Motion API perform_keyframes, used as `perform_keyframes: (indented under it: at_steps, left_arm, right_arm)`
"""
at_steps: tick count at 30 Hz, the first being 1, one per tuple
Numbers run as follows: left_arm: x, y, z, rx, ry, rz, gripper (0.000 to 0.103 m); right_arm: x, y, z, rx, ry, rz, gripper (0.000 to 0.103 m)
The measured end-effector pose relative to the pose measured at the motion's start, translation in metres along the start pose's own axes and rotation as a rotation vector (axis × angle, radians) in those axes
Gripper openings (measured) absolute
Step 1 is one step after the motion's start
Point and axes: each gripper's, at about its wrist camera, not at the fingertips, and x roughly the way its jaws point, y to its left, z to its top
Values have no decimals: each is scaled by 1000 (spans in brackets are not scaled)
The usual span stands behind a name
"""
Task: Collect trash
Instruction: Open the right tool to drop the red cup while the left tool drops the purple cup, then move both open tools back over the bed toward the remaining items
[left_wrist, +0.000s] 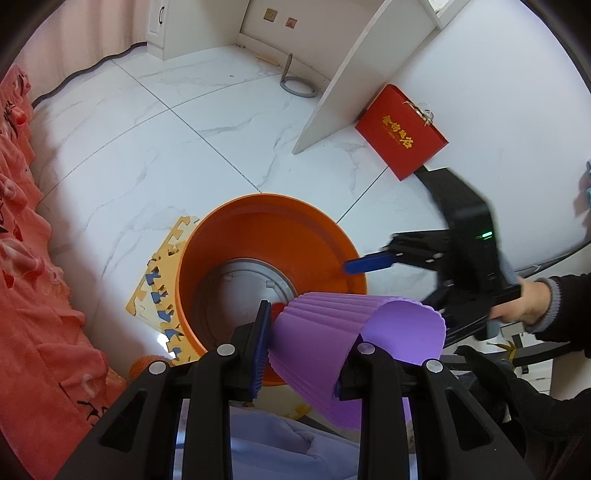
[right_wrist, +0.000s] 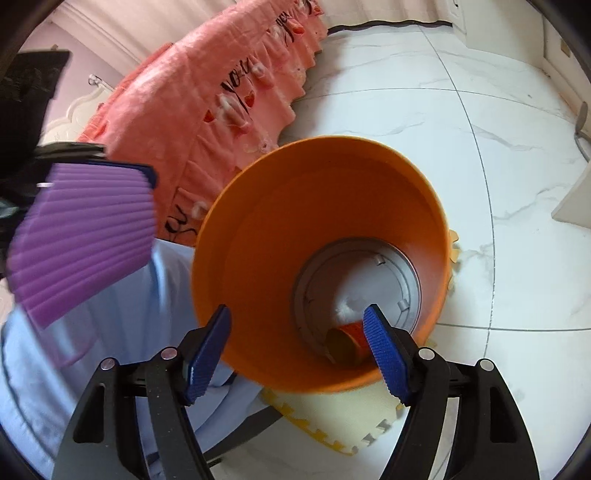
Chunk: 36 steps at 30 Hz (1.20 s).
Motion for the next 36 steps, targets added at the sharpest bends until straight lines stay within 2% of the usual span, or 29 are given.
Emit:
perform_keyframes:
  at_steps: [5,14,19,24,26,31,36]
  left_arm:
    - [12,4,3,9,25,7,29]
    - [32,7,7,28,63,61,29]
    - [40,10,11,21,76,91,43]
    - [41,10,10,16,72,88,49]
    - [40,8,9,23,74,90,55]
    - [32,7,6,15,63,99,55]
    - [7,2,3,28,19,115,55]
  right_arm:
    - [-25,1,-1,12,-52,-5,74]
    - [-16,14,5,12,-50,16,74]
    - [-16,16,7,9,-53,4,74]
    - [-16,14,6,21,-45,3,74]
    - [-16,15,6,20,-43,3,74]
    - [-20,21,9,17,-54,5,74]
    - [-34,37,16,-9,-85,8,74]
